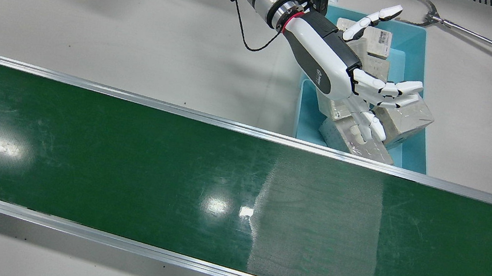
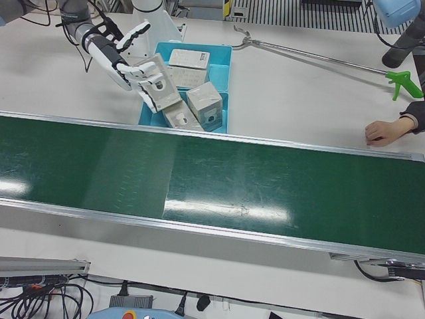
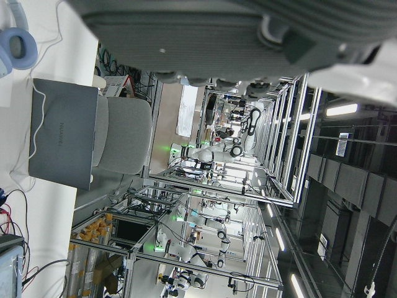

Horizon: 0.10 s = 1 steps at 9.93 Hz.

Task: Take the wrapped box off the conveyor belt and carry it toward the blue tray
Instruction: 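Lift the box off the belt and carry it over the blue tray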

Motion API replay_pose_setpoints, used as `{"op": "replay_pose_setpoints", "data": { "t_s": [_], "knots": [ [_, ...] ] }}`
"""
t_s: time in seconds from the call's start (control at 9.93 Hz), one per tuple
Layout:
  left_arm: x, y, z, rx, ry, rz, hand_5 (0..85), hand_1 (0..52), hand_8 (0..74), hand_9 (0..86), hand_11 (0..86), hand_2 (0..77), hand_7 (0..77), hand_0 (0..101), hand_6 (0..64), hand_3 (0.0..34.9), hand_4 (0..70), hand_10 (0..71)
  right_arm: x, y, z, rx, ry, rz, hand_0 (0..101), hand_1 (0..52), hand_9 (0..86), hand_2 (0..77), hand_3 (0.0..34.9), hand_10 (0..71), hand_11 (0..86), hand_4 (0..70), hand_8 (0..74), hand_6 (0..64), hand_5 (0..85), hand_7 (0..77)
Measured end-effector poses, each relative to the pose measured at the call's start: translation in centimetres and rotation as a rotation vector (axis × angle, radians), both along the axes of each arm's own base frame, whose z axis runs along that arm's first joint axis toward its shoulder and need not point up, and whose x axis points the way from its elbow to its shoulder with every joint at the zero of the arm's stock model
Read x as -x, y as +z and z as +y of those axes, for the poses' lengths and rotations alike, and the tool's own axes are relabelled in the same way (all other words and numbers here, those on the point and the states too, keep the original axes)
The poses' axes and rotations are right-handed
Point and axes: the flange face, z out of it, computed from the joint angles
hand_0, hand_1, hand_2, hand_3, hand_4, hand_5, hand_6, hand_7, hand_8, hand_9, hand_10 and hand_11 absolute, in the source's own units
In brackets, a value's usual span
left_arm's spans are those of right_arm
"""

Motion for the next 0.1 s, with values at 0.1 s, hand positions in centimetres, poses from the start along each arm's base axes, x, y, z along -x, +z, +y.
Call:
{"op": "replay_pose_setpoints", "data": {
  "t_s": [0.1],
  "knots": [
    [0.00,0.00,0.00,0.000,0.000,0.000,1.1,0.0,0.5,0.0,0.0,0.5,0.5,0,0.0,0.0,0.0,0.5,-2.66,0.02,-1.75,0.002,0.032,-0.026,47,14.2,4.4,15.3,20.5,0.0,1.6,16.4,0.0,6.0,23.5,25.6]
  ]
}}
